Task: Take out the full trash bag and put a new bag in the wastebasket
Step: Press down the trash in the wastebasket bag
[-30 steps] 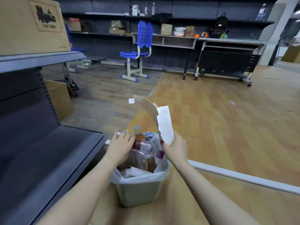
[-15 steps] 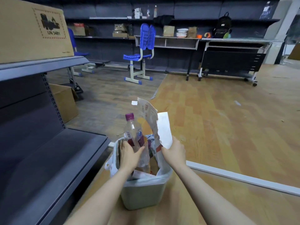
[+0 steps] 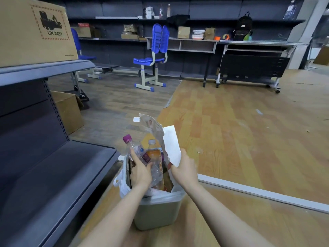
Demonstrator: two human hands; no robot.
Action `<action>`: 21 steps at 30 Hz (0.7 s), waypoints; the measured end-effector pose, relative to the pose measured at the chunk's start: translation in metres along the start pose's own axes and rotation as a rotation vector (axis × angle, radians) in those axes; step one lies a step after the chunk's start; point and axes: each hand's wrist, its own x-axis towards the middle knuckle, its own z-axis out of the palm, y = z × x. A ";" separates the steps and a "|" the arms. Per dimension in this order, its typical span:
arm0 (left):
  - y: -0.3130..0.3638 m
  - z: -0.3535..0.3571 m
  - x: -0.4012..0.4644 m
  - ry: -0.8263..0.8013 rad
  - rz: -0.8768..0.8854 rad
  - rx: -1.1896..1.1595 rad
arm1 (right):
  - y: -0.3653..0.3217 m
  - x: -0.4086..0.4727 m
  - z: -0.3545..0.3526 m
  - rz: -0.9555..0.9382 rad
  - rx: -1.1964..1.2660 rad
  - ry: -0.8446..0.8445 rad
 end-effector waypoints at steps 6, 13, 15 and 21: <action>-0.006 0.001 0.000 -0.059 0.090 0.201 | 0.003 -0.001 0.009 -0.061 -0.192 -0.027; -0.018 -0.001 0.010 -0.118 0.136 0.259 | -0.002 -0.005 0.048 -0.046 -0.313 -0.210; -0.021 -0.001 0.014 -0.133 0.152 0.287 | -0.001 -0.007 0.065 -0.037 -0.329 -0.276; -0.031 -0.017 0.015 -0.289 0.231 0.368 | 0.014 -0.004 0.076 -0.143 -0.407 -0.357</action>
